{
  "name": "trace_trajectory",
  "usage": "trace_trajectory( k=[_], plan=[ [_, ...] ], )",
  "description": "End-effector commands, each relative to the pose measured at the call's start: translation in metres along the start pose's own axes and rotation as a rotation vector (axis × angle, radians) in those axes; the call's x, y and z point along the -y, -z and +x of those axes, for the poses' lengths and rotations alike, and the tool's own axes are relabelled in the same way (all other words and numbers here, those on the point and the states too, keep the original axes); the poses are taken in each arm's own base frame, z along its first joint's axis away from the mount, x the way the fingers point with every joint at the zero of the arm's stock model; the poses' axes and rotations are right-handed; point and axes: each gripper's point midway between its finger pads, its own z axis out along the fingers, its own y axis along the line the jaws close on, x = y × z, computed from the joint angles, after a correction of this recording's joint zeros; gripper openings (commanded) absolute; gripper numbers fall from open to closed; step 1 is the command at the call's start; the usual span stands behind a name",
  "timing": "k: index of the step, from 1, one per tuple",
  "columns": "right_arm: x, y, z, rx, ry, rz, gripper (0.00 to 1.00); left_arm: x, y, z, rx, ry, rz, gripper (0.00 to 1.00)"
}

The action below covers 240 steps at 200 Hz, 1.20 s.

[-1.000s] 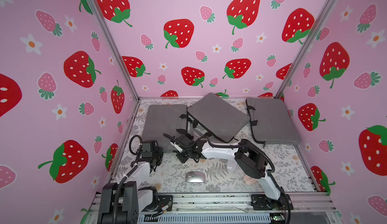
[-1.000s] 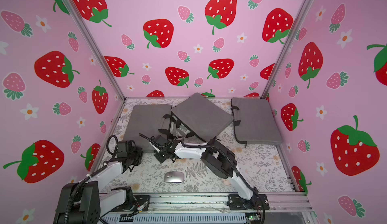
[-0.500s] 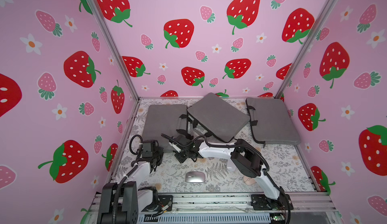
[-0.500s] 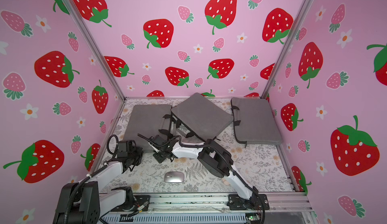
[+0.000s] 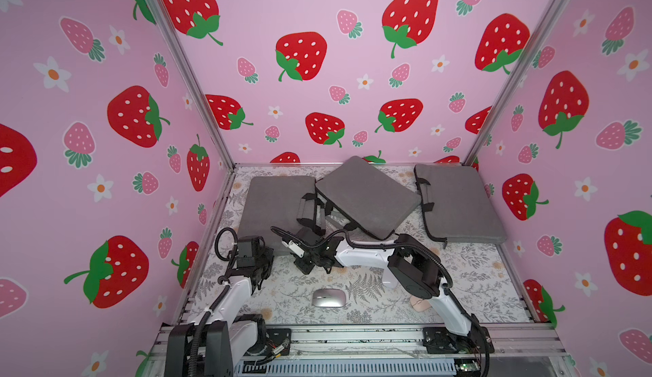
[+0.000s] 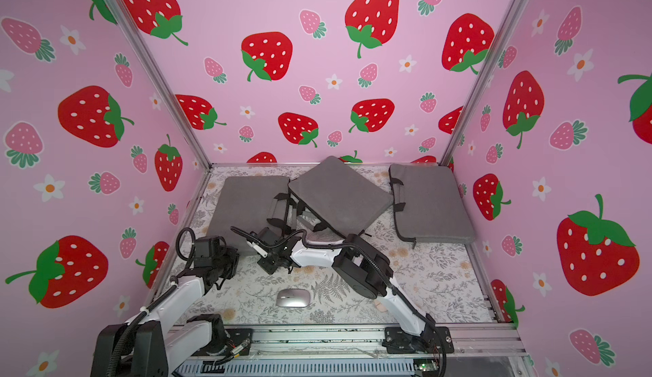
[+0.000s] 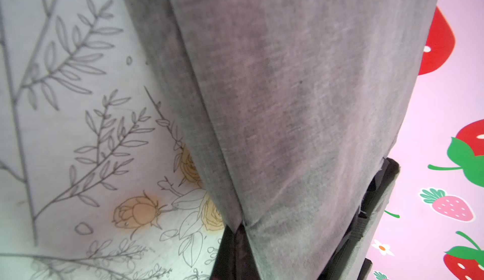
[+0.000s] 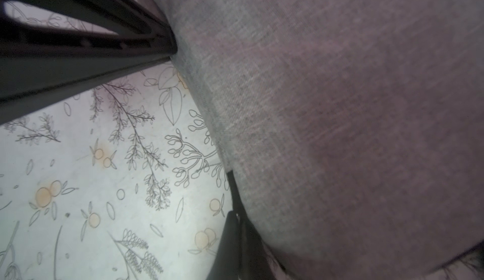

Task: Put the mouse into the laptop bag
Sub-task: Unzip the zipper on the zippered laptop bag.

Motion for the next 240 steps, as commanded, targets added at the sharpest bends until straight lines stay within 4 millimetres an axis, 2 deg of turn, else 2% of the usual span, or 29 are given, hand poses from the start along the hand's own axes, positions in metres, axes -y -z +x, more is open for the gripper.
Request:
trace_trajectory(
  k=[1,14,31,40,49,67,109,155,173,193,208,209,225,236,240],
  plan=[
    [-0.034,0.007,-0.037,0.153,0.111,-0.130,0.00,0.000,0.003,0.024,-0.138,-0.008,0.014,0.00],
    [-0.025,0.009,-0.036,0.152,0.088,-0.120,0.00,-0.005,0.004,0.021,-0.139,-0.014,-0.013,0.00],
    [-0.012,0.014,-0.031,0.154,0.055,-0.089,0.00,-0.010,0.005,0.013,-0.130,-0.004,-0.027,0.48],
    [-0.004,0.017,-0.028,0.153,0.037,-0.070,0.00,-0.012,0.005,0.009,-0.122,0.005,-0.015,0.62],
    [0.002,0.019,-0.024,0.149,0.020,-0.054,0.00,-0.012,0.005,0.005,-0.112,0.009,0.000,0.70],
    [0.012,0.023,-0.018,0.143,-0.009,-0.032,0.00,-0.017,0.005,0.000,-0.094,0.017,-0.007,0.75],
    [0.033,0.028,-0.007,0.135,-0.070,0.002,0.00,-0.019,0.002,-0.014,-0.064,0.025,-0.021,0.75],
    [0.062,0.042,0.001,0.149,-0.130,0.047,0.00,-0.019,-0.002,-0.031,-0.048,0.058,-0.022,0.75],
    [0.074,0.045,0.003,0.150,-0.166,0.054,0.00,-0.020,-0.005,-0.033,-0.043,0.058,-0.022,0.75],
    [0.074,0.047,0.003,0.155,-0.175,0.039,0.00,-0.022,-0.011,-0.031,-0.058,0.063,-0.019,0.69],
    [0.065,0.047,0.000,0.161,-0.168,-0.007,0.00,-0.022,-0.017,-0.029,-0.073,0.068,-0.007,0.51],
    [0.064,0.047,-0.001,0.163,-0.167,-0.010,0.00,-0.021,-0.017,-0.029,-0.074,0.067,-0.004,0.47],
    [0.058,0.045,-0.001,0.162,-0.148,-0.022,0.00,-0.021,-0.023,-0.025,-0.104,0.068,0.001,0.13],
    [0.058,0.043,0.001,0.154,-0.145,-0.012,0.00,-0.021,-0.025,-0.025,-0.116,0.068,-0.006,0.00],
    [0.059,0.042,0.002,0.151,-0.145,-0.008,0.00,-0.021,-0.026,-0.024,-0.121,0.068,-0.011,0.00]
  ],
)
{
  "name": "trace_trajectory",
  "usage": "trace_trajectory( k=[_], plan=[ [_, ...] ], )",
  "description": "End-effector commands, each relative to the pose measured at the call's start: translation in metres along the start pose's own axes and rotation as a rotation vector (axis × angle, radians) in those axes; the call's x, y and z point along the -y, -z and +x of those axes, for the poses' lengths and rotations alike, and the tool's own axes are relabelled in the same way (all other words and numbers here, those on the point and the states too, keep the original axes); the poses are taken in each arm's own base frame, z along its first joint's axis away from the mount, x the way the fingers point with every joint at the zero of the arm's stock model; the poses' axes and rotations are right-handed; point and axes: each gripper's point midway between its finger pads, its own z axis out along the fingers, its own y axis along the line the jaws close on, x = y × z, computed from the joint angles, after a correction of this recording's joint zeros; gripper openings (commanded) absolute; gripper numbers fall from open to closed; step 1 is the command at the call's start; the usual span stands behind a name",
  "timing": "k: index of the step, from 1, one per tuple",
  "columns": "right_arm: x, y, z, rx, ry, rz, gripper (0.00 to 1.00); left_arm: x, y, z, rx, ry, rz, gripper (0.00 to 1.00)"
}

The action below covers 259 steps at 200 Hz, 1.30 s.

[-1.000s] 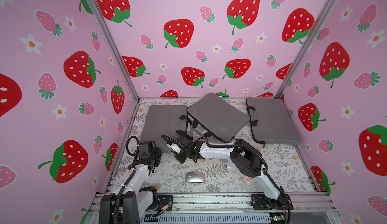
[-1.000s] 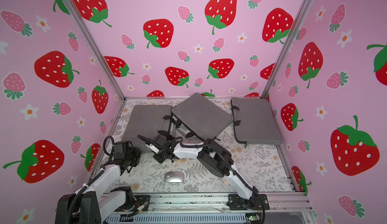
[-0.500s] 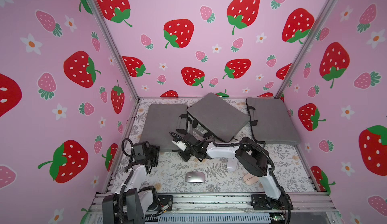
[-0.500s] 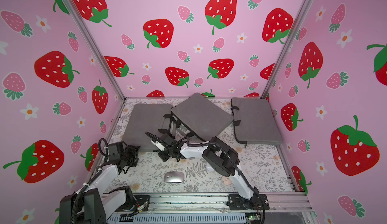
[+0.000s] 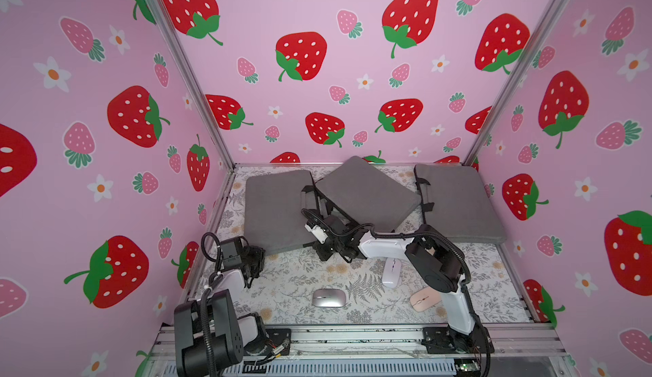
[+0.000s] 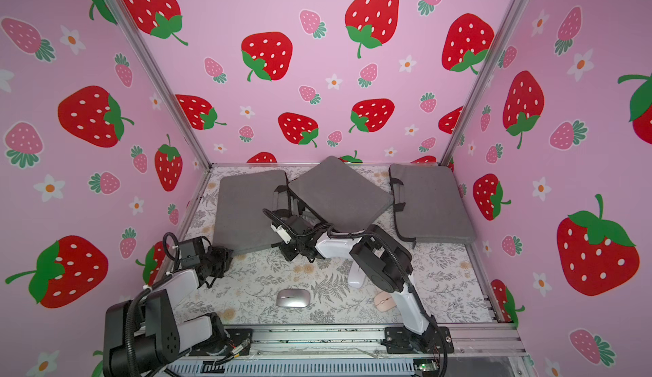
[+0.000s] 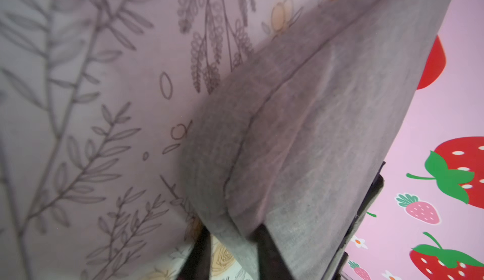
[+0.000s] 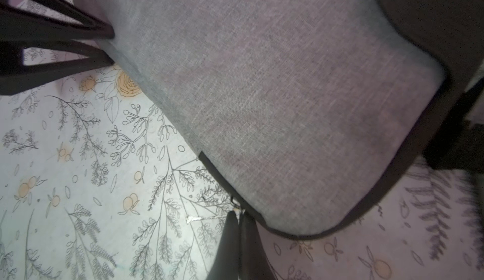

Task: Put the mouse into the laptop bag
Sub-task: Unzip the zipper on the zippered laptop bag.

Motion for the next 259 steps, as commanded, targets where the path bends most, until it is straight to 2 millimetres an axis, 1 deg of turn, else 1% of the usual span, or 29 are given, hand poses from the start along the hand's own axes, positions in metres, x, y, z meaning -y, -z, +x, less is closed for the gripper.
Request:
trace_trajectory(
  k=[1,31,45,59,74,85,101,117,138,157,164,168,171,174,179,180,181,182,185,186,192,200,204,208,212,218,229,250,259],
  plan=[
    [-0.012,0.006,-0.014,0.039,0.021,-0.026,0.00,-0.013,-0.007,0.006,-0.042,0.021,-0.043,0.00],
    [-0.012,0.004,-0.012,0.030,0.023,-0.021,0.00,-0.015,-0.010,0.006,-0.045,0.023,-0.052,0.00],
    [-0.017,0.003,-0.013,0.025,0.031,-0.027,0.00,-0.017,-0.010,0.006,-0.043,0.027,-0.053,0.00],
    [-0.029,0.000,-0.016,0.024,0.045,-0.041,0.00,-0.015,-0.009,0.007,-0.044,0.029,-0.045,0.00],
    [-0.044,-0.008,-0.021,0.016,0.062,-0.056,0.00,-0.014,-0.008,0.009,-0.044,0.029,-0.041,0.00],
    [-0.053,-0.018,-0.023,-0.001,0.064,-0.072,0.00,-0.013,-0.007,0.010,-0.044,0.027,-0.037,0.00],
    [-0.058,-0.031,-0.025,-0.027,0.045,-0.085,0.00,-0.013,-0.005,0.011,-0.044,0.025,-0.034,0.00],
    [-0.060,-0.038,-0.024,-0.044,0.036,-0.094,0.00,-0.015,-0.002,0.012,-0.041,0.020,-0.040,0.00],
    [-0.065,-0.039,-0.022,-0.050,0.052,-0.094,0.00,-0.014,0.001,0.010,-0.027,0.012,-0.044,0.00],
    [-0.071,-0.034,-0.021,-0.050,0.073,-0.095,0.00,-0.011,0.004,0.009,-0.022,0.003,-0.040,0.00],
    [-0.074,-0.031,-0.020,-0.051,0.081,-0.103,0.07,-0.009,0.005,0.009,-0.024,-0.004,-0.039,0.00],
    [-0.077,-0.027,-0.021,-0.048,0.088,-0.107,0.14,-0.008,0.006,0.010,-0.026,-0.009,-0.039,0.00],
    [-0.077,-0.025,-0.020,-0.048,0.090,-0.108,0.17,-0.008,0.007,0.010,-0.027,-0.015,-0.039,0.00],
    [-0.078,-0.021,-0.020,-0.046,0.094,-0.107,0.23,-0.007,0.008,0.010,-0.027,-0.019,-0.040,0.00],
    [-0.079,-0.017,-0.020,-0.043,0.096,-0.107,0.29,-0.005,0.010,0.010,-0.027,-0.026,-0.039,0.04],
    [-0.080,-0.015,-0.020,-0.041,0.098,-0.108,0.31,-0.005,0.010,0.010,-0.028,-0.027,-0.040,0.07],
    [-0.080,-0.015,-0.020,-0.041,0.098,-0.108,0.31,-0.005,0.011,0.010,-0.027,-0.029,-0.039,0.08],
    [-0.081,-0.012,-0.021,-0.036,0.101,-0.108,0.35,-0.005,0.011,0.010,-0.027,-0.030,-0.041,0.10],
    [-0.081,-0.010,-0.020,-0.034,0.102,-0.109,0.37,-0.004,0.012,0.010,-0.025,-0.033,-0.040,0.16],
    [-0.081,-0.007,-0.021,-0.030,0.103,-0.109,0.39,-0.004,0.013,0.010,-0.024,-0.034,-0.040,0.17],
    [-0.082,-0.002,-0.019,-0.027,0.105,-0.111,0.43,-0.003,0.015,0.010,-0.022,-0.039,-0.042,0.29],
    [-0.084,0.010,-0.019,-0.013,0.111,-0.115,0.49,0.000,0.020,0.010,-0.019,-0.052,-0.038,0.44],
    [-0.085,0.017,-0.017,-0.006,0.115,-0.117,0.51,0.002,0.022,0.010,-0.017,-0.062,-0.031,0.48],
    [-0.085,0.023,-0.015,-0.001,0.118,-0.118,0.57,0.004,0.025,0.010,-0.017,-0.069,-0.031,0.51],
    [-0.086,0.027,-0.013,0.001,0.121,-0.118,0.59,0.006,0.028,0.011,-0.017,-0.078,-0.030,0.53],
    [-0.087,0.036,-0.008,0.009,0.129,-0.121,0.65,0.009,0.033,0.011,-0.017,-0.093,-0.028,0.55],
    [-0.090,0.051,0.003,0.016,0.144,-0.139,0.72,0.016,0.042,0.011,-0.006,-0.116,-0.020,0.55],
    [-0.093,0.074,0.028,0.020,0.160,-0.162,0.81,0.027,0.064,0.007,0.035,-0.156,-0.017,0.55],
    [-0.094,0.082,0.042,0.017,0.174,-0.173,0.84,0.034,0.074,0.006,0.053,-0.175,-0.007,0.55]
  ],
)
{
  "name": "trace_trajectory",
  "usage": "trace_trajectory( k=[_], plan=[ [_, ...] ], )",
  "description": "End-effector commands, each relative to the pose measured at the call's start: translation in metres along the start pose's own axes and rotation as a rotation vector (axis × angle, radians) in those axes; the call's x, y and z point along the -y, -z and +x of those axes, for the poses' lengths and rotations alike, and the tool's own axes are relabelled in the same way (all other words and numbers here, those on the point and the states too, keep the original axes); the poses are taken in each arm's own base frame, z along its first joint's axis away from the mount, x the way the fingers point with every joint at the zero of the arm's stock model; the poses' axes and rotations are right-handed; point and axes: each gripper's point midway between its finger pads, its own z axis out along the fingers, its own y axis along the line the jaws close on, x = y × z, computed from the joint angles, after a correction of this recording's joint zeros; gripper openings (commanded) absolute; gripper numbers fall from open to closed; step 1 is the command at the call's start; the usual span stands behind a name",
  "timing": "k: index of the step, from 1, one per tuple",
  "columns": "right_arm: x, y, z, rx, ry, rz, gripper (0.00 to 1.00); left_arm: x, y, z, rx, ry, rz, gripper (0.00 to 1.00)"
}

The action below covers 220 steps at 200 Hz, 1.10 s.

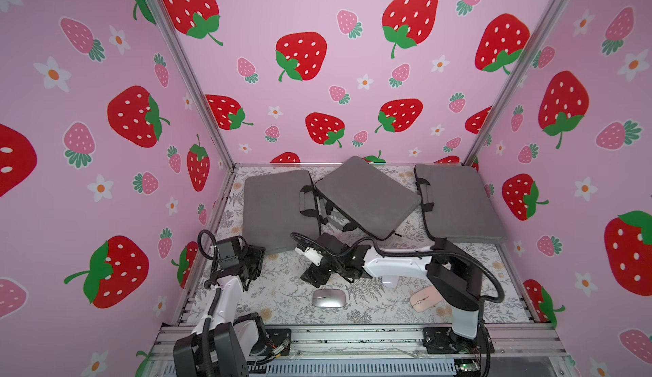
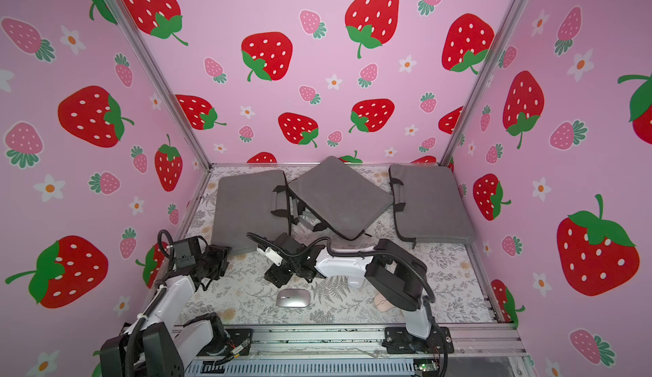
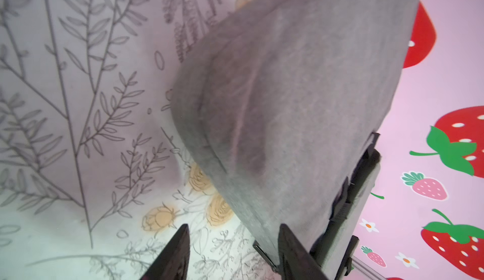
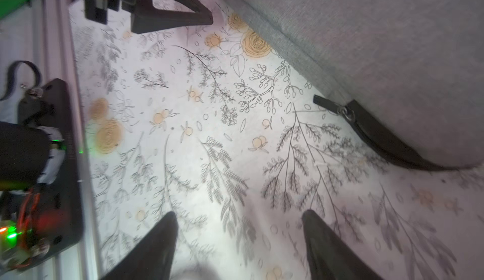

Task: Put the mouse into the laptop bag
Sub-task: Pick up the mouse from the center of the board.

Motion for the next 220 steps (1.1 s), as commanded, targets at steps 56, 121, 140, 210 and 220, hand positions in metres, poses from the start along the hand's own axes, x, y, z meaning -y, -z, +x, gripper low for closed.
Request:
trace_trajectory(
  k=[56,121,140,210,220],
  plan=[
    [-0.044,0.028,0.093,-0.079,0.158,-0.080,0.94,0.084,0.071,0.007,0.019,-0.227,0.133,0.57],
    [-0.057,0.011,0.128,-0.185,0.259,-0.032,0.86,0.129,0.057,0.058,-0.028,-0.460,0.113,0.56],
    [-0.048,0.010,0.134,-0.197,0.258,0.018,0.81,0.134,0.047,0.067,-0.031,-0.480,0.110,0.57],
    [-0.031,0.006,0.122,-0.165,0.225,0.106,0.61,0.149,0.010,0.074,-0.029,-0.555,0.037,0.56],
    [-0.028,0.010,0.116,-0.140,0.210,0.109,0.61,0.150,0.002,0.073,-0.029,-0.568,0.017,0.56]
  ],
)
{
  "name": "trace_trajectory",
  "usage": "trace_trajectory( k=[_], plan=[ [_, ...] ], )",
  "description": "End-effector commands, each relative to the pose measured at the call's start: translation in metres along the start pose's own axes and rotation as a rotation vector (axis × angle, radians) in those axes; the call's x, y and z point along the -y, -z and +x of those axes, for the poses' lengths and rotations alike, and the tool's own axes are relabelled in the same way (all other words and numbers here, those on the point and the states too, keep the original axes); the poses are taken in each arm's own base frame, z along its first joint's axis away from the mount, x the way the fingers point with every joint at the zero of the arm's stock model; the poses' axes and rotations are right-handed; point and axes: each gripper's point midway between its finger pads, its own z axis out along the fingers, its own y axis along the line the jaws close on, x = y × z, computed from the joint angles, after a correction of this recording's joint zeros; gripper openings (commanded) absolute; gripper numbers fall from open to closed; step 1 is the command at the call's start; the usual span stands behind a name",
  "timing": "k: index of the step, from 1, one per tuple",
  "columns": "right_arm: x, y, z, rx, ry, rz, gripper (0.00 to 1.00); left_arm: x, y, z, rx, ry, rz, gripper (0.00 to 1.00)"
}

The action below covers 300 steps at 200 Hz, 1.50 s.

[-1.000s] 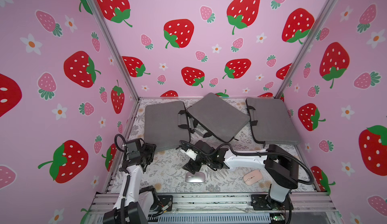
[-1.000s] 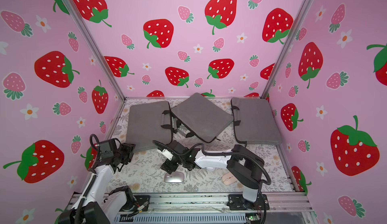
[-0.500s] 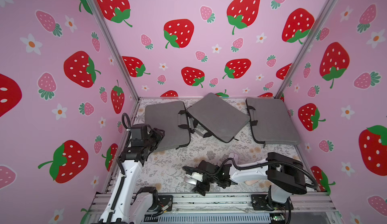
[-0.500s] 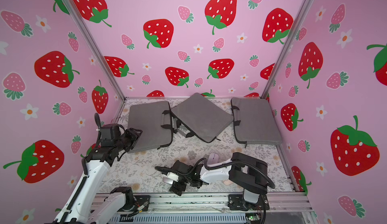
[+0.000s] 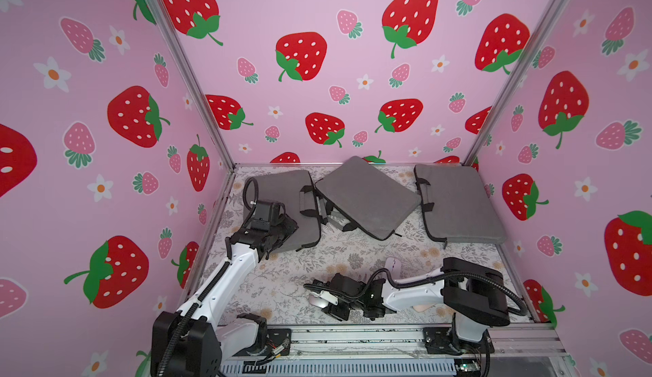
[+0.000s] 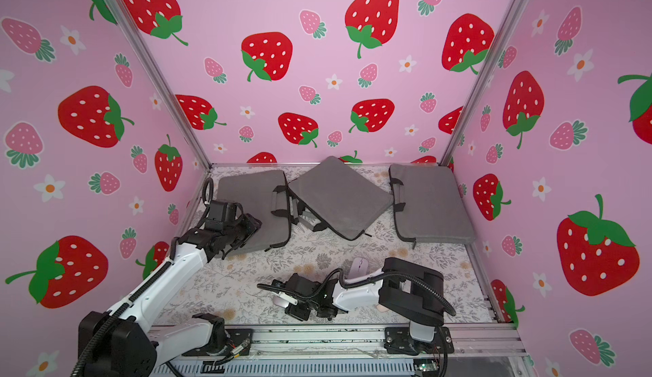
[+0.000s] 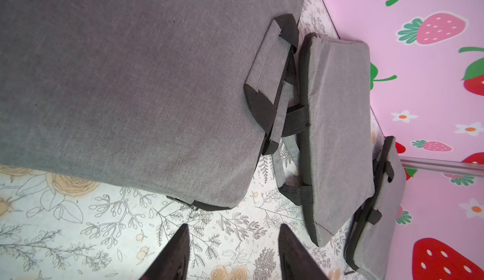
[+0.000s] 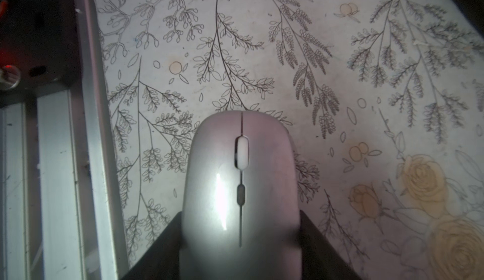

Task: Put the mouse into the laptop bag
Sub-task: Pick up the mouse from the center of the board, then open the zippered laptop bag at the center of the board.

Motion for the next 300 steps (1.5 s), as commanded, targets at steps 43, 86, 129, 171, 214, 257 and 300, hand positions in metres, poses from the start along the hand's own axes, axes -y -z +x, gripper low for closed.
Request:
trace_trajectory(
  k=[43,86,129,171,214,257,300],
  plan=[
    [0.063,0.033,0.007,0.051,-0.139,0.183,0.63,0.028,-0.044,-0.038,0.044,-0.102,-0.083,0.55],
    [0.118,0.057,0.016,0.106,-0.277,0.312,0.61,0.037,-0.109,-0.051,-0.013,-0.173,-0.213,0.51],
    [0.123,0.062,0.023,0.110,-0.285,0.328,0.61,0.026,-0.157,-0.057,-0.019,-0.307,-0.458,0.50],
    [0.117,0.057,0.024,0.106,-0.302,0.288,0.59,0.001,-0.166,-0.058,-0.003,-0.455,-0.814,0.47],
    [0.114,0.061,0.020,0.142,-0.314,0.269,0.59,0.007,-0.163,-0.046,-0.037,-0.450,-0.725,0.00],
    [0.124,0.071,0.002,0.213,-0.331,0.290,0.59,0.045,-0.127,-0.034,-0.082,-0.404,-0.493,0.00],
    [0.155,0.090,-0.046,0.336,-0.437,0.334,0.62,0.070,-0.069,-0.025,-0.071,-0.330,-0.294,0.00]
  ],
)
